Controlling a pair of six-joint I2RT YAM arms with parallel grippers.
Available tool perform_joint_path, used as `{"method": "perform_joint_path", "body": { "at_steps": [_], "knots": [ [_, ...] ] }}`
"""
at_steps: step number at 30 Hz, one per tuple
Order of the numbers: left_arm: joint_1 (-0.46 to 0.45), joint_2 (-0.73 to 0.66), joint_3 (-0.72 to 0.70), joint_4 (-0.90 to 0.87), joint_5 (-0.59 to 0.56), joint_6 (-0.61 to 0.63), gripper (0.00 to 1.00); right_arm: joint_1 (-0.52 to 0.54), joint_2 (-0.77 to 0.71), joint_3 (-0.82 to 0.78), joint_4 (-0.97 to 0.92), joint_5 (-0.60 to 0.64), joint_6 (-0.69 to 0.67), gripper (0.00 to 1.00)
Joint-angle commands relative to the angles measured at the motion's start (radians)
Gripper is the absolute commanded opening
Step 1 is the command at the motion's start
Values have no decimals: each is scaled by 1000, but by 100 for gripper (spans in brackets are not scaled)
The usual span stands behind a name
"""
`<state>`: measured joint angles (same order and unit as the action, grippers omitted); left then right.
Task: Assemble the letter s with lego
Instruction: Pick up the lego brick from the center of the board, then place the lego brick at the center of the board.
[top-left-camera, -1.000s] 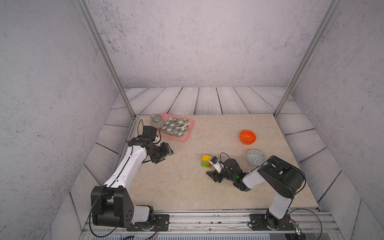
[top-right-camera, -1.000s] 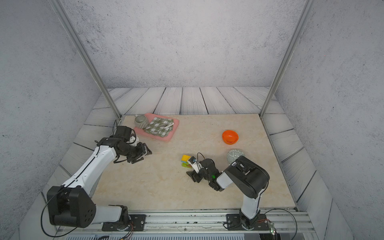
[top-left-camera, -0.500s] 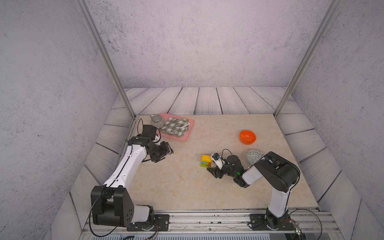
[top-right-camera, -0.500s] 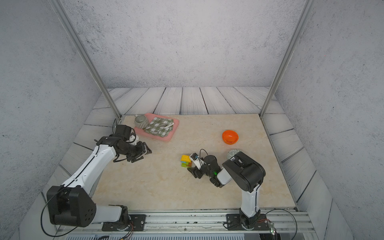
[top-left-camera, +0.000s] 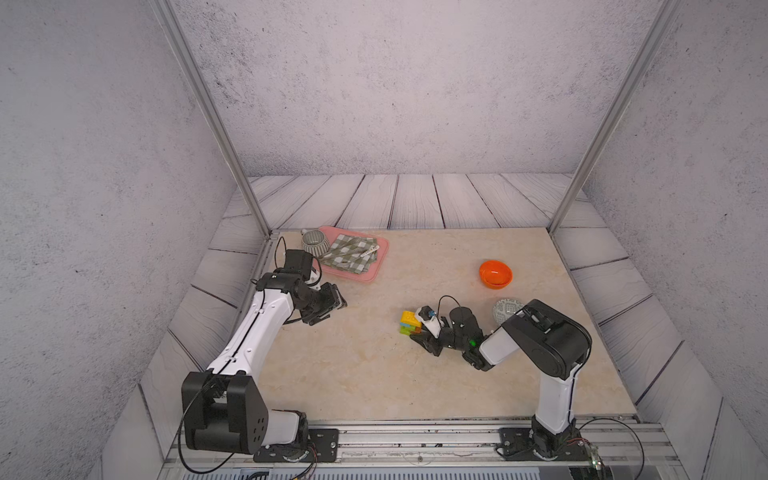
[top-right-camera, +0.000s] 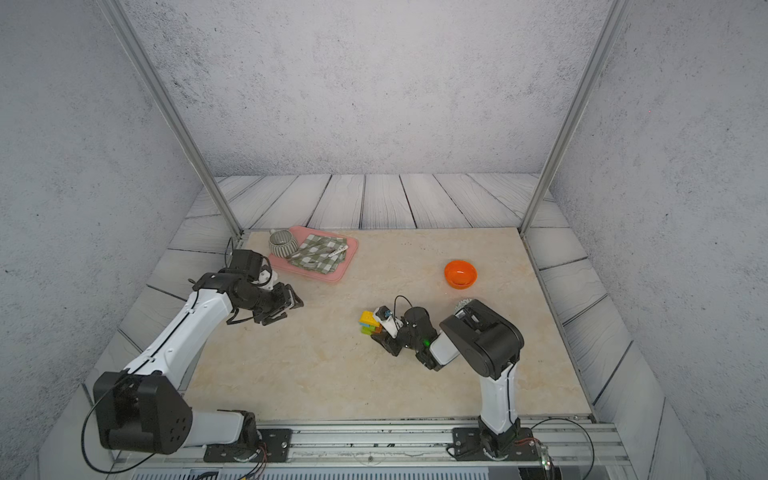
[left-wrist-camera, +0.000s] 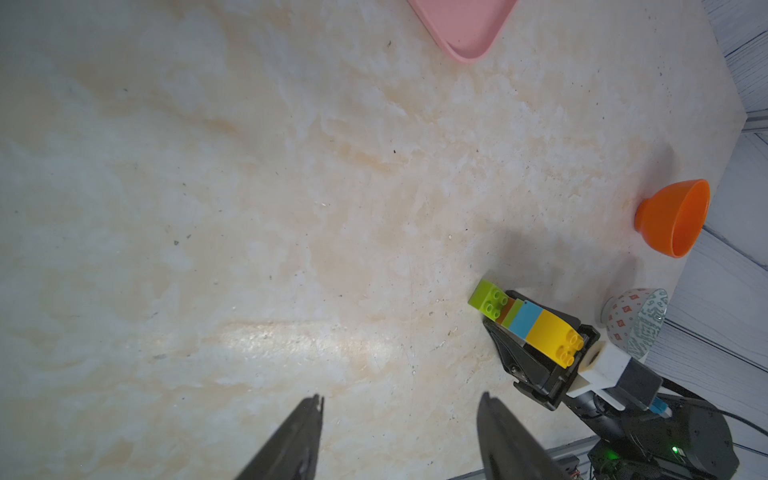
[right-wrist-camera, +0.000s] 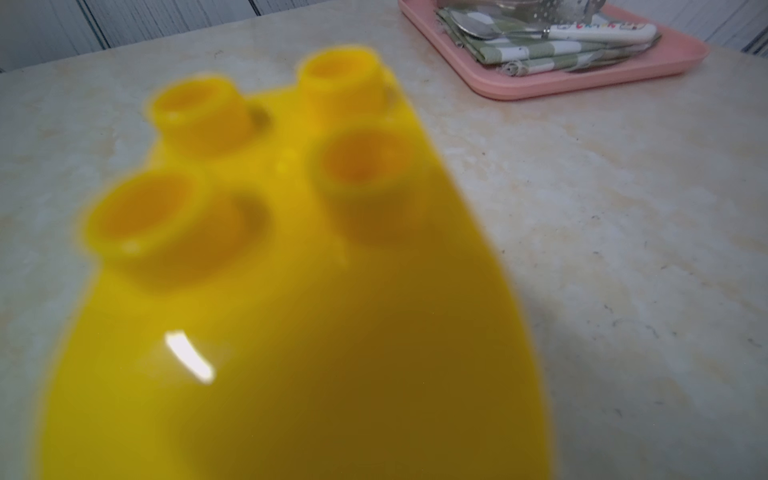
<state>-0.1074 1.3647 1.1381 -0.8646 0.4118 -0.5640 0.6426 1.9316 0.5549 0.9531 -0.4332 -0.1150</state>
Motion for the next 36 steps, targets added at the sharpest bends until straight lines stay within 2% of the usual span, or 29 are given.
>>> {"method": "perform_joint_path", "body": {
  "at_steps": [1,8,15,22,25,30,36],
  "knots": [
    [8,10,20,-17,-8,12,64,-3,17,-16,25,-24,26,41],
    [9,8,23,-21,-7,13,64,-4,-48,-35,2,-70,54,30],
    [8,-2,30,-27,-8,13,64,-3,-312,67,-476,-299,152,31],
    [8,-17,32,-24,4,9,64,-3,-468,164,-805,-457,344,33],
    [8,-27,32,-22,6,6,64,-2,-466,214,-915,-546,404,34],
    [9,-39,35,-27,9,6,64,-3,-412,261,-955,-685,529,36],
    [8,-45,43,-35,11,6,64,-4,-306,298,-969,-711,616,37]
  ]
}}
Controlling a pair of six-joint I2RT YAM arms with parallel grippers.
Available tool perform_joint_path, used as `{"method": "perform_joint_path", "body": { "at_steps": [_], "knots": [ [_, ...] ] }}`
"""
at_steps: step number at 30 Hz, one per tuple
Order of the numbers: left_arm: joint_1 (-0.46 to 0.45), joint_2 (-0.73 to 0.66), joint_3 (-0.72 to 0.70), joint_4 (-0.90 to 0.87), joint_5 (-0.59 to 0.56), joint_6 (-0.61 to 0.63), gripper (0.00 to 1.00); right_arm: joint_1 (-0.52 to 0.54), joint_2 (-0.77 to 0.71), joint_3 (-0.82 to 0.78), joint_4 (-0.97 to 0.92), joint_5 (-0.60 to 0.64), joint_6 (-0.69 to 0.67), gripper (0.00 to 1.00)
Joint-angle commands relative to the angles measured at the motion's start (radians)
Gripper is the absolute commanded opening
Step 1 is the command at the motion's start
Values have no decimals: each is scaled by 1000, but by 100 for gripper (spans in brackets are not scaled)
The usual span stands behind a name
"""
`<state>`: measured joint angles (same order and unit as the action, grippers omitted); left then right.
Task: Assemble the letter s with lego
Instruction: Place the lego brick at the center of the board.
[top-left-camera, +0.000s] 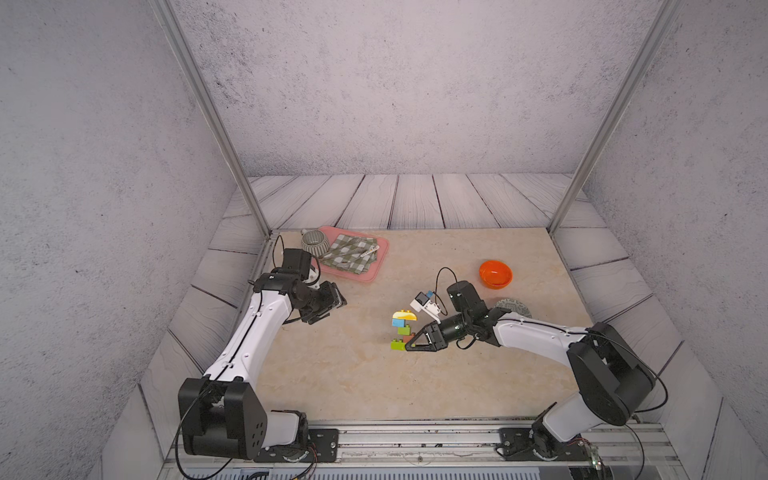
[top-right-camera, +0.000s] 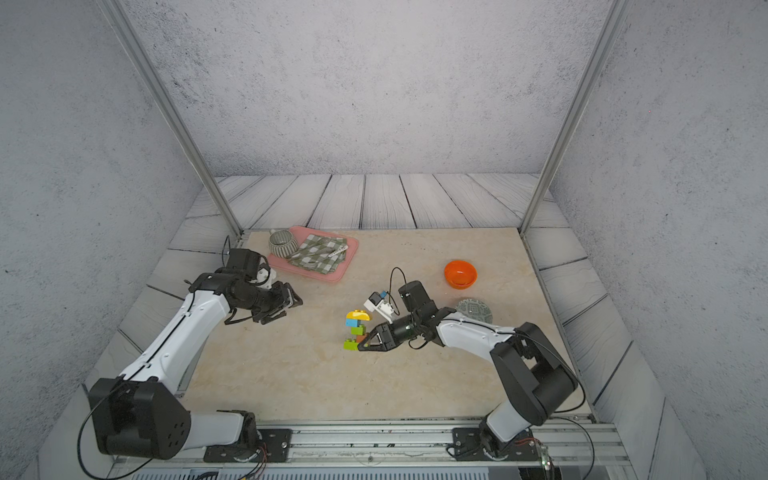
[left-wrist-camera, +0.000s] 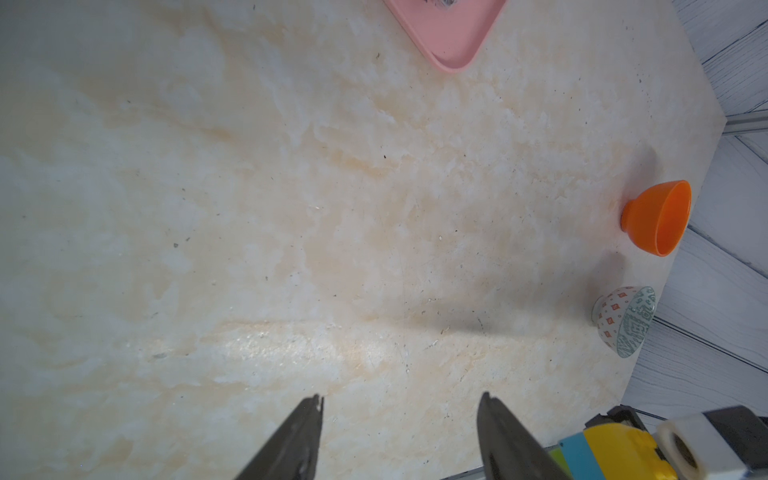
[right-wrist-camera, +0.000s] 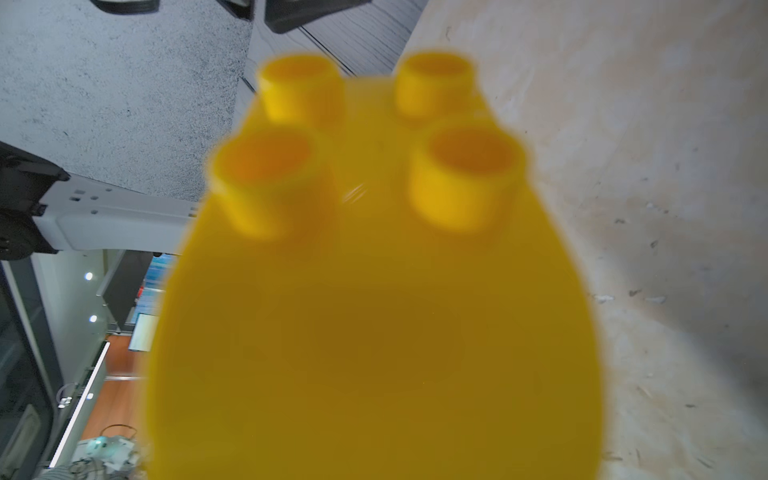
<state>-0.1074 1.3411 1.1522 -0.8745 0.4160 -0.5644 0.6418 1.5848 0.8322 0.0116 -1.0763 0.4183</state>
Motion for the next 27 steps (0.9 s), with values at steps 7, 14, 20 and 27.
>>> {"method": "perform_joint_path", "body": {
  "at_steps": [7,14,20,27],
  "knots": [
    [8,-37,33,-33,2,8,64,-2,161,10,91,-87,209,39],
    [8,-48,25,-33,-2,6,65,-2,245,28,60,-71,193,38],
    [8,-48,23,-32,-4,5,65,-7,290,36,30,-27,165,38],
    [9,-46,24,-33,-4,6,65,-17,307,21,65,1,175,39]
  ]
}}
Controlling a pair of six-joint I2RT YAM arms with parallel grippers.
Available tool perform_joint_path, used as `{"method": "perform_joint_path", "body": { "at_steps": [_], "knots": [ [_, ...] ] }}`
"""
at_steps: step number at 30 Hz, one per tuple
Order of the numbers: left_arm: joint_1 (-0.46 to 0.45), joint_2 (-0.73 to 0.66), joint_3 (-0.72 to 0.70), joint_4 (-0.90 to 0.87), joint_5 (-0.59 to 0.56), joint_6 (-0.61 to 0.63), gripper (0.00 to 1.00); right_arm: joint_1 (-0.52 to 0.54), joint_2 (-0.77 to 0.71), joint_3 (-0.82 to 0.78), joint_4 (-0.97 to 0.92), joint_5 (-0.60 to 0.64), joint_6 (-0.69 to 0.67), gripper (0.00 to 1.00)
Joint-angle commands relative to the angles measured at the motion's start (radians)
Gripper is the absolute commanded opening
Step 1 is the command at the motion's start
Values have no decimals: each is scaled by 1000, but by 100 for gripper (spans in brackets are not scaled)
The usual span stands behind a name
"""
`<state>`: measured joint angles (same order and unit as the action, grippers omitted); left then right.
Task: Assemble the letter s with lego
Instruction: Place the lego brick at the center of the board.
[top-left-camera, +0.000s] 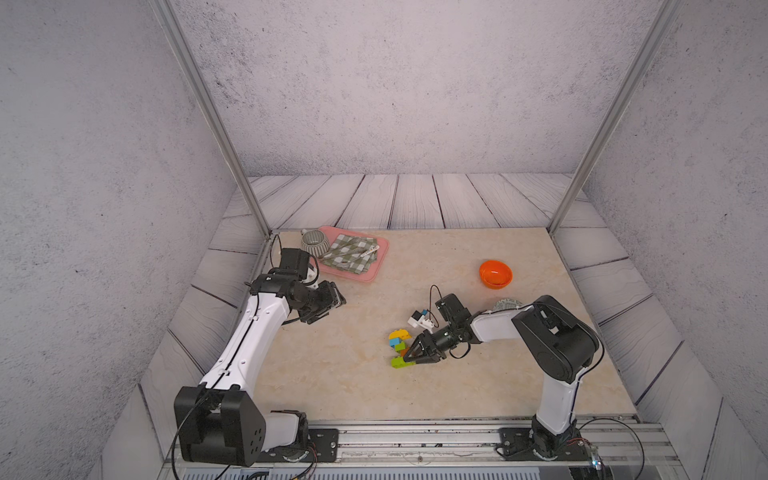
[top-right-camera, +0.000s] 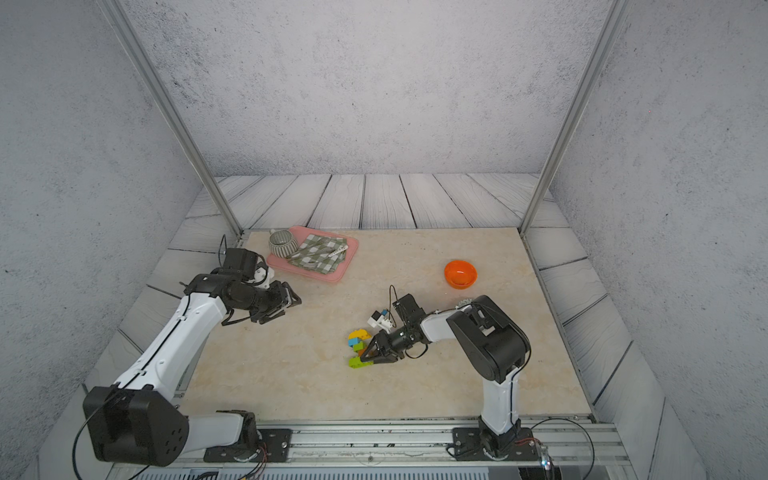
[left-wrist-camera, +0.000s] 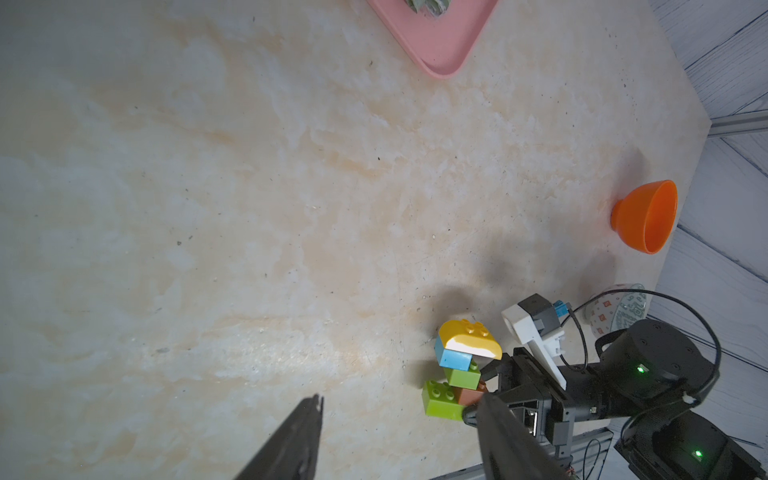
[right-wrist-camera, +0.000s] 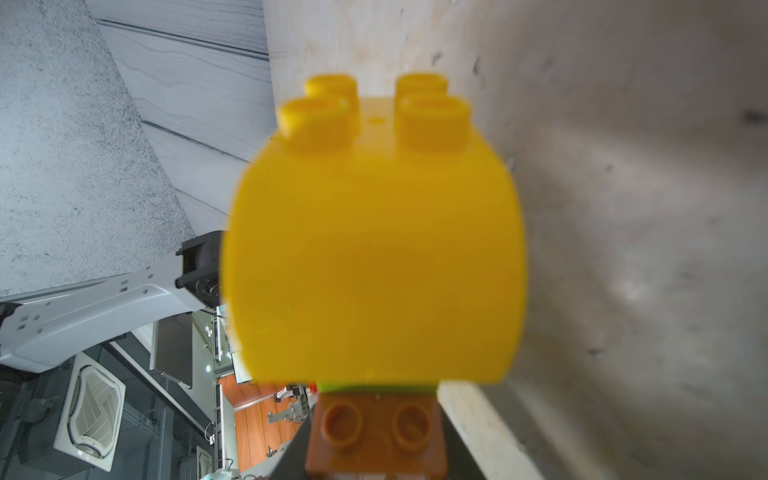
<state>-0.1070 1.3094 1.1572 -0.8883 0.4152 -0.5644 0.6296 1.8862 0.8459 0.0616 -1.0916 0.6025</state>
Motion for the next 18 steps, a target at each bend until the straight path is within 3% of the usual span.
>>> {"method": "perform_joint_path", "body": {
  "at_steps": [1,10,18],
  "knots": [
    [10,-15,19,-18,-3,6,65,-5,8,6,15,20,-10,39],
    [9,-18,13,-18,-5,6,65,-10,38,-10,12,35,-22,44],
    [9,-21,19,-21,-5,6,65,-24,8,-25,-35,67,-39,55]
  ]
}}
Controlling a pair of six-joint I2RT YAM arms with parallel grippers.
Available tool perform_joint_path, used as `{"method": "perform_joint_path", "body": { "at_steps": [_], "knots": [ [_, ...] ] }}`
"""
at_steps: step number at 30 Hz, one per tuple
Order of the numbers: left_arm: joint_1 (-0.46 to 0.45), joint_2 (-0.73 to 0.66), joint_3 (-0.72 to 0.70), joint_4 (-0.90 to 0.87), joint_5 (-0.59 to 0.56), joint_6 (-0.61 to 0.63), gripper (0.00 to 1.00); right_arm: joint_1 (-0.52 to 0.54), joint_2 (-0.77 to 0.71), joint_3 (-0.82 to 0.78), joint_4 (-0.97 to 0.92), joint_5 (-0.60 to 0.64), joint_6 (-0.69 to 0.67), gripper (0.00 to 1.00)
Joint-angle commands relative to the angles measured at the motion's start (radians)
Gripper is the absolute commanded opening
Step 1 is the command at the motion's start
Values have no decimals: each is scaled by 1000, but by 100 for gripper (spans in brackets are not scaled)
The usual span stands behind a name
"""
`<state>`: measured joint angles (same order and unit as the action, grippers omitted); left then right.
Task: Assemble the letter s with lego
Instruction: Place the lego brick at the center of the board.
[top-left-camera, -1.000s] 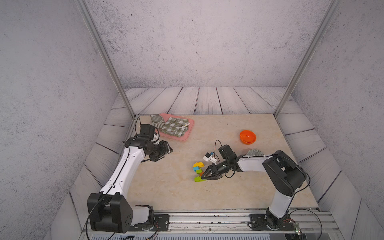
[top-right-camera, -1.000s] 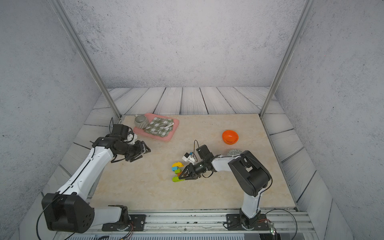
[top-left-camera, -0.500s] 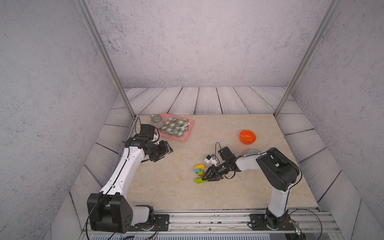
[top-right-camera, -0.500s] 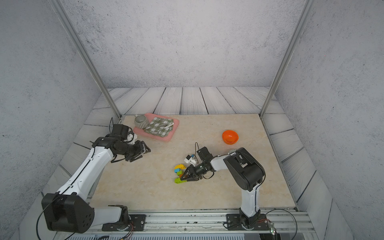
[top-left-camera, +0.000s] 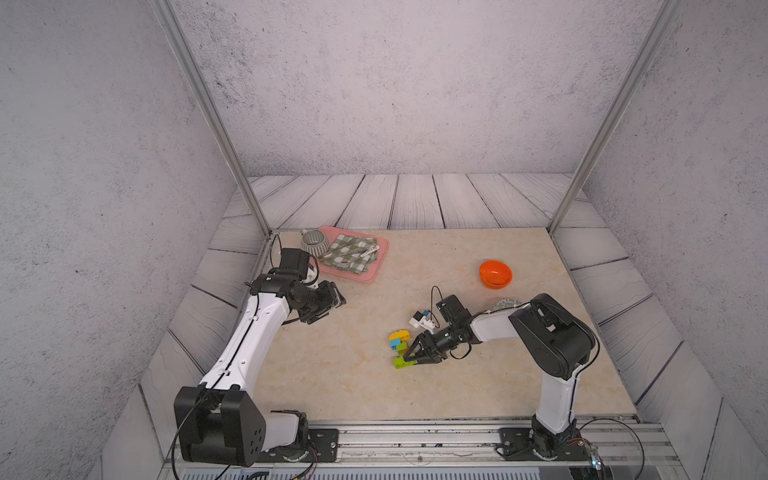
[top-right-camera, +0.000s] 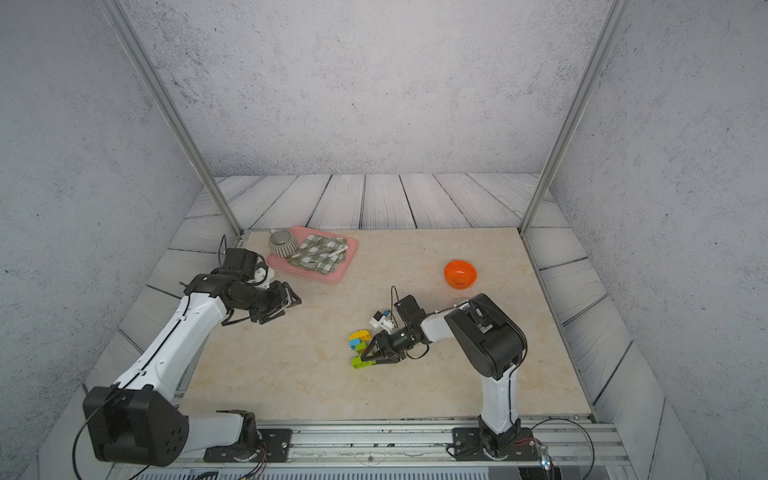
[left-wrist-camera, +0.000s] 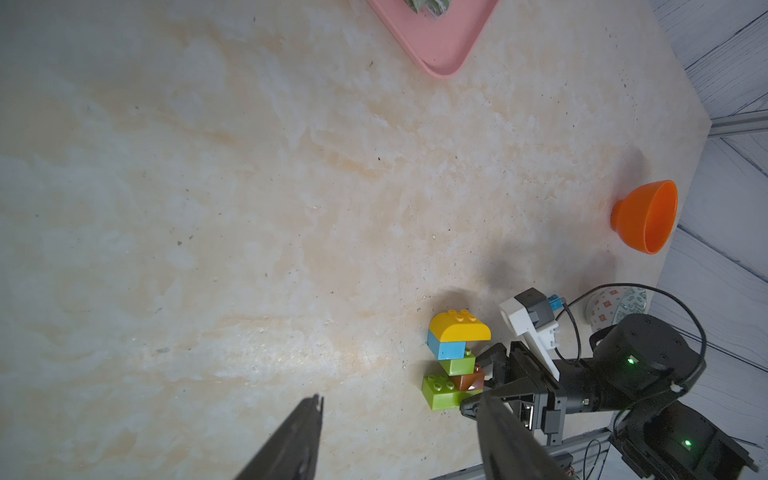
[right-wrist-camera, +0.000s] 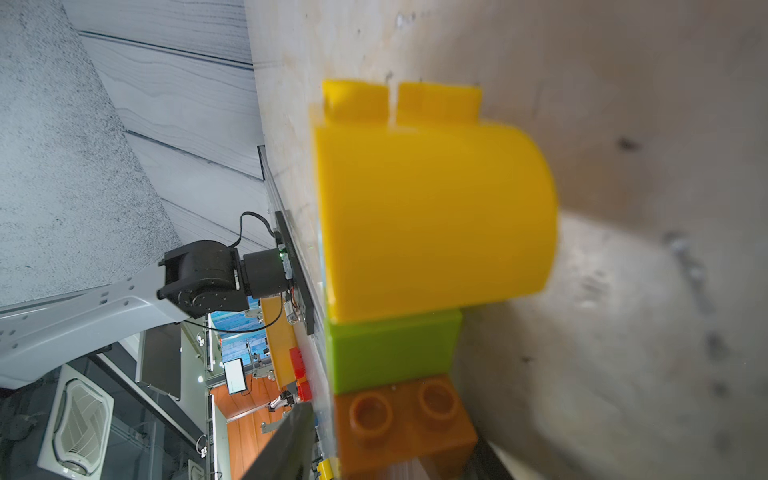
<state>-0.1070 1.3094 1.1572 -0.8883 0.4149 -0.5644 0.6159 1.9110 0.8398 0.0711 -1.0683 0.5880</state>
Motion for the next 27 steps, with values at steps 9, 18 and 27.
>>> {"method": "perform_joint_path", "body": {
  "at_steps": [9,18,27],
  "knots": [
    [9,-18,23,-20,-2,3,65,-13,-75,-18,-200,100,-93,65],
    [9,-15,38,-24,-13,3,65,-17,-175,4,-493,263,-194,72],
    [9,-1,43,-15,-20,-2,67,-37,-339,160,-845,481,-300,82]
  ]
}}
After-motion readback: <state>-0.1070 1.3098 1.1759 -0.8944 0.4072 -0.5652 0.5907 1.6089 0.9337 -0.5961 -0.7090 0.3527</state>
